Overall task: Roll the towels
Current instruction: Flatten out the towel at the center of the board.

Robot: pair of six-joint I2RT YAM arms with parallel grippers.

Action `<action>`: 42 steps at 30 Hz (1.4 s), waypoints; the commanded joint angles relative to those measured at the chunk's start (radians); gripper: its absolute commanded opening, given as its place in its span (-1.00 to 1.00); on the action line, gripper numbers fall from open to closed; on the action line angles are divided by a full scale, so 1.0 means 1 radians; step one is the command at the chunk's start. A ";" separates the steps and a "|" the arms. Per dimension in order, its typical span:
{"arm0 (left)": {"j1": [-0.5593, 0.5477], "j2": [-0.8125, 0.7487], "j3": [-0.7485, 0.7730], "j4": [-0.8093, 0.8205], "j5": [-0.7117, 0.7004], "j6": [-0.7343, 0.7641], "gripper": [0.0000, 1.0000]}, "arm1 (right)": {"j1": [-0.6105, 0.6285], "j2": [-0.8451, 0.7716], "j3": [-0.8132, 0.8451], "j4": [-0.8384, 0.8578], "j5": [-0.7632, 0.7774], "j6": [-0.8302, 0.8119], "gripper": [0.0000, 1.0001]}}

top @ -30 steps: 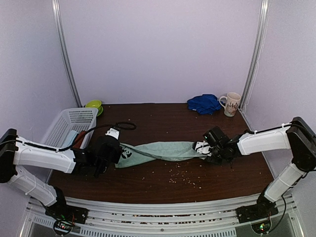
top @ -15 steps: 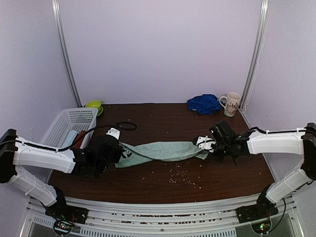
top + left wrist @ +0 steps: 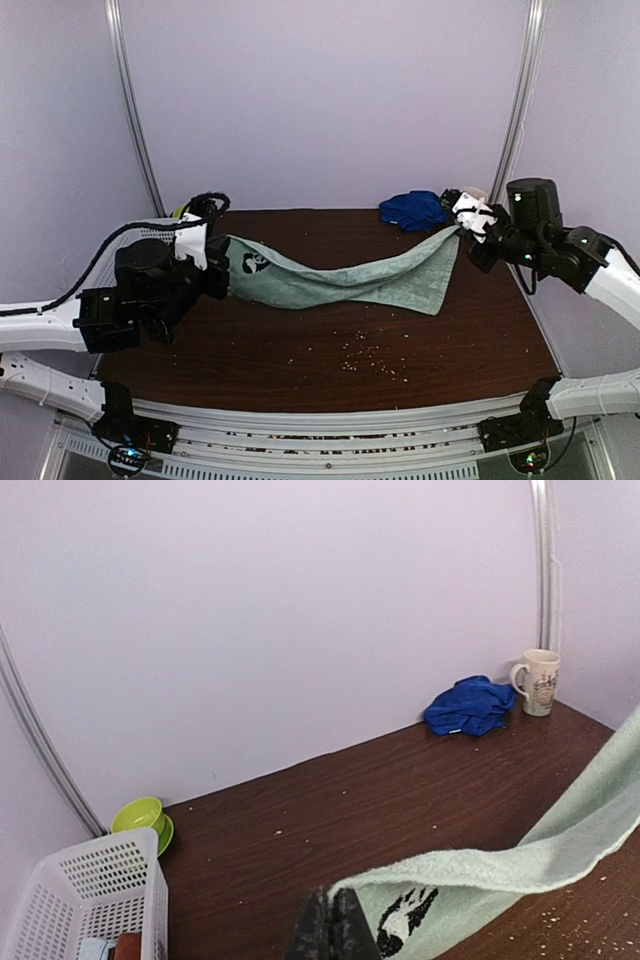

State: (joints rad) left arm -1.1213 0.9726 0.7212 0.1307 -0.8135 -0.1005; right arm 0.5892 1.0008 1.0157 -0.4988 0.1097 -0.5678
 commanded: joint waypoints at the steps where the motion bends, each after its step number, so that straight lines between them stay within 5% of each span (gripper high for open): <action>1: -0.153 -0.002 0.089 -0.011 -0.210 0.144 -1.00 | -0.002 -0.122 0.111 -0.144 -0.074 0.044 -1.00; 12: -0.173 0.077 0.113 -0.058 -0.376 0.064 -1.00 | -0.034 -0.117 0.011 -0.107 0.113 0.055 -1.00; 17: 0.011 0.210 0.139 -0.160 -0.176 -0.057 -1.00 | -0.045 0.056 -0.087 0.023 0.200 0.055 -1.00; 28: 0.301 0.732 0.303 -0.003 -0.014 0.060 -1.00 | -0.126 0.613 0.027 0.245 0.285 0.031 -1.00; 42: 0.379 0.856 0.320 0.202 0.054 0.197 -1.00 | -0.186 0.684 0.060 0.321 0.281 -0.048 -1.00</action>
State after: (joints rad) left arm -0.7532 1.8423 1.0443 0.2420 -0.7910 0.0586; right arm 0.4187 1.7321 1.0924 -0.1883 0.4007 -0.5812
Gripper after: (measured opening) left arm 0.009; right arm 0.018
